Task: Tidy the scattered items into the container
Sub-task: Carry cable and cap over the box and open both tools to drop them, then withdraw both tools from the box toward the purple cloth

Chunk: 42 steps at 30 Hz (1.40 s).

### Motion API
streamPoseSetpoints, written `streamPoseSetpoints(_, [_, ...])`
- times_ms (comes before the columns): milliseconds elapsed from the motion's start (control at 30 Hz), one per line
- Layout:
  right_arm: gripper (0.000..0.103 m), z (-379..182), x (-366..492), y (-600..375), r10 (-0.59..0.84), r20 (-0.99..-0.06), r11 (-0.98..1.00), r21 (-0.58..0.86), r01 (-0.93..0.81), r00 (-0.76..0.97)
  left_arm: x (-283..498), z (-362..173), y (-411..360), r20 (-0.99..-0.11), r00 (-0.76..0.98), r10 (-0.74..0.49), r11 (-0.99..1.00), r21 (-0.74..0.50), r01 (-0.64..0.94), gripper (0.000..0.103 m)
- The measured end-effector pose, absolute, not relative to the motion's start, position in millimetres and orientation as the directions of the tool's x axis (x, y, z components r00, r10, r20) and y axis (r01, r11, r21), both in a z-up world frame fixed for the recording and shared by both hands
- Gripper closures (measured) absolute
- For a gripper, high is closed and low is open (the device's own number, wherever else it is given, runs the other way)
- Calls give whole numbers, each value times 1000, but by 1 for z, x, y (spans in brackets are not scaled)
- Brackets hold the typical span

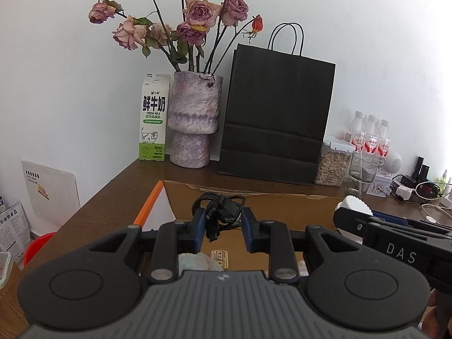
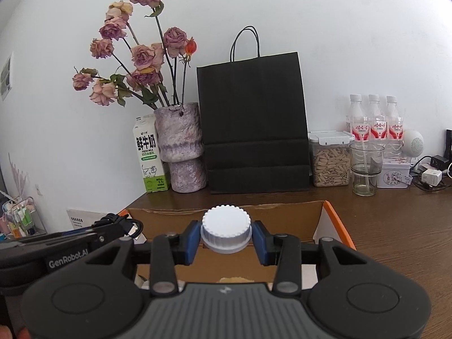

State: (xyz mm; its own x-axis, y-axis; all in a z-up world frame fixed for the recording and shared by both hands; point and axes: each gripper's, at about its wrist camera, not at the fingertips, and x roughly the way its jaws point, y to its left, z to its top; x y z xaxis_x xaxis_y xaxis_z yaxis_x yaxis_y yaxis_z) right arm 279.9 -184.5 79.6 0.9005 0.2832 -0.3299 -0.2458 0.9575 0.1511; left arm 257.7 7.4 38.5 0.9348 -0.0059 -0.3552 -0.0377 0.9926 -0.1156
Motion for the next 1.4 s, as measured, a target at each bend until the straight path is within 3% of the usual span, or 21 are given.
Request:
streamPoseSetpoints(333, [64, 78, 279, -181, 279, -344, 960, 133, -247, 897, 258, 38, 3, -354, 935, 1, 995, -90, -36, 76])
streamPoseSetpoints(400, [63, 78, 278, -180, 280, -351, 959, 131, -249, 893, 256, 37, 3, -345, 938, 14, 996, -79, -43, 72])
streamPoseSetpoints(467, [33, 77, 275, -180, 281, -352, 959, 133, -250, 893, 253, 38, 2, -335, 941, 38, 996, -67, -64, 55])
streamPoseSetpoints(500, [14, 77, 273, -181, 278, -349, 960, 132, -246, 895, 251, 38, 3, -328, 942, 65, 994, -64, -91, 38])
streamPoseSetpoints(533, [11, 77, 270, -181, 253, -339, 967, 124, -223, 906, 249, 39, 5, -313, 944, 103, 990, -59, -128, 16])
streamPoseSetpoints(600, [8, 80, 267, -186, 252, -322, 966, 140, -217, 913, 245, 41, 10, -277, 949, 151, 982, -69, -177, 0])
streamPoseSetpoints(633, [1, 81, 266, -189, 263, -317, 962, 160, -222, 911, 243, 42, 13, -268, 952, 148, 980, -86, -177, 0])
streamPoseSetpoints(667, [0, 83, 266, -191, 272, -312, 958, 179, -225, 910, 243, 43, 16, -273, 953, 135, 980, -106, -169, 0])
streamPoseSetpoints(1400, [0, 88, 256, -190, 282, -297, 956, 166, -242, 912, 237, 43, 17, -267, 956, 119, 980, -120, -156, 0])
